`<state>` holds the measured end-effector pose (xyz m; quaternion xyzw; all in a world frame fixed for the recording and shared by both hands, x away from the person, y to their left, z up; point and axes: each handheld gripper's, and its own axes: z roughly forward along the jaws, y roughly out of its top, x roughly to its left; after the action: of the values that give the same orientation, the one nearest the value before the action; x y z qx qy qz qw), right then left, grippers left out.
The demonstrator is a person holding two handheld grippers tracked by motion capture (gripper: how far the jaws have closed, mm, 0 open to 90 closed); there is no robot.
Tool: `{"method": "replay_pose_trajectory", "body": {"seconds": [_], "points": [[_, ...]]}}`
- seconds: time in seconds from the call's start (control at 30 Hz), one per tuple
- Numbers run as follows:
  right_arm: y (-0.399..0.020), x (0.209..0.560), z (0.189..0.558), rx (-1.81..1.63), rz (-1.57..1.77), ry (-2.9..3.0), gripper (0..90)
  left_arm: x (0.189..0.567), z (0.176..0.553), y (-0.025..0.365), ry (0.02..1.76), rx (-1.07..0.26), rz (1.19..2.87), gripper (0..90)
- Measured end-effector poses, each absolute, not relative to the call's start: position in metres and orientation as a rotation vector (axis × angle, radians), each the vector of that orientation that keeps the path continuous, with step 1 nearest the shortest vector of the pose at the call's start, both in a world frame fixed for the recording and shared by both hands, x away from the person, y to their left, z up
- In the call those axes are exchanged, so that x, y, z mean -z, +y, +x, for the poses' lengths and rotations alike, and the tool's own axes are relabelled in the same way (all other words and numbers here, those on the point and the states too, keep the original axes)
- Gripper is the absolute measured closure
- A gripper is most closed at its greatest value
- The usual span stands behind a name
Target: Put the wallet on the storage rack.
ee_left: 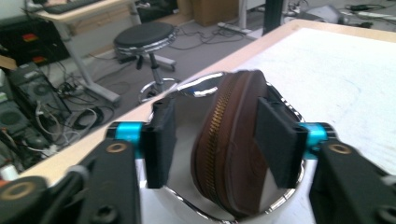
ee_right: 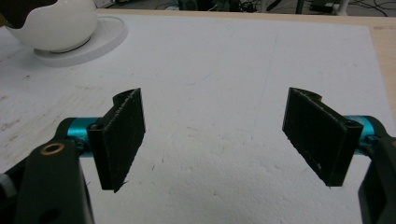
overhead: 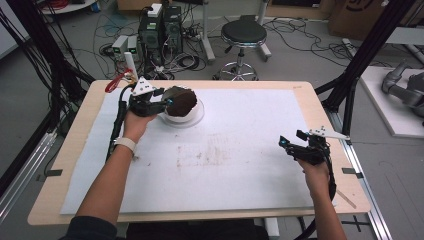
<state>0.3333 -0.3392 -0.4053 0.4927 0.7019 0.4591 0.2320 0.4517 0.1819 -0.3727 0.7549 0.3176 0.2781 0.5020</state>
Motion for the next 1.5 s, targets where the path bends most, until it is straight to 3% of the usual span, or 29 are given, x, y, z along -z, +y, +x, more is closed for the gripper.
{"method": "replay_pose_trajectory", "body": {"seconds": [0.17,0.43,0.47,0.53,0.6,0.63,0.67,0.73,0.9,1.03,1.17,1.37,1.5], "points": [[-0.338,0.405,0.333,-1.259,1.351,1.937,21.2,0.385,0.452,0.179,0.804,-0.645,1.887,54.2],[-0.338,0.406,0.334,-1.257,1.357,1.942,21.2,0.389,0.452,0.170,0.784,-0.785,2.011,73.8],[-0.338,0.406,0.334,-1.256,1.361,1.948,21.2,0.388,0.452,0.170,0.769,-0.810,2.010,81.9],[-0.338,0.406,0.334,-1.257,1.362,1.950,21.2,0.387,0.452,0.170,0.760,-0.811,1.972,82.4],[-0.339,0.407,0.334,-1.256,1.366,1.948,21.2,0.387,0.453,0.171,0.790,-0.809,1.957,79.1],[-0.339,0.407,0.334,-1.256,1.368,1.949,21.2,0.387,0.454,0.172,0.837,-0.813,1.936,72.8],[-0.340,0.407,0.335,-1.255,1.370,1.951,21.2,0.387,0.455,0.174,0.888,-0.791,1.903,59.7],[-0.340,0.407,0.335,-1.256,1.372,1.955,21.2,0.387,0.456,0.179,0.938,-0.739,1.858,49.8],[-0.340,0.407,0.335,-1.258,1.369,1.955,21.2,0.383,0.446,0.190,0.967,-0.643,1.761,40.2],[-0.339,0.406,0.334,-1.262,1.363,1.954,21.2,0.382,0.430,0.200,0.958,-0.586,1.679,39.8],[-0.338,0.405,0.333,-1.265,1.353,1.955,21.2,0.380,0.405,0.209,0.931,-0.544,1.634,32.3],[-0.336,0.404,0.334,-1.232,1.329,1.975,21.2,0.385,0.359,0.233,0.945,-0.564,1.591,24.6],[-0.335,0.404,0.334,-1.218,1.321,1.983,21.2,0.397,0.329,0.252,0.982,-0.594,1.574,24.4]]}}
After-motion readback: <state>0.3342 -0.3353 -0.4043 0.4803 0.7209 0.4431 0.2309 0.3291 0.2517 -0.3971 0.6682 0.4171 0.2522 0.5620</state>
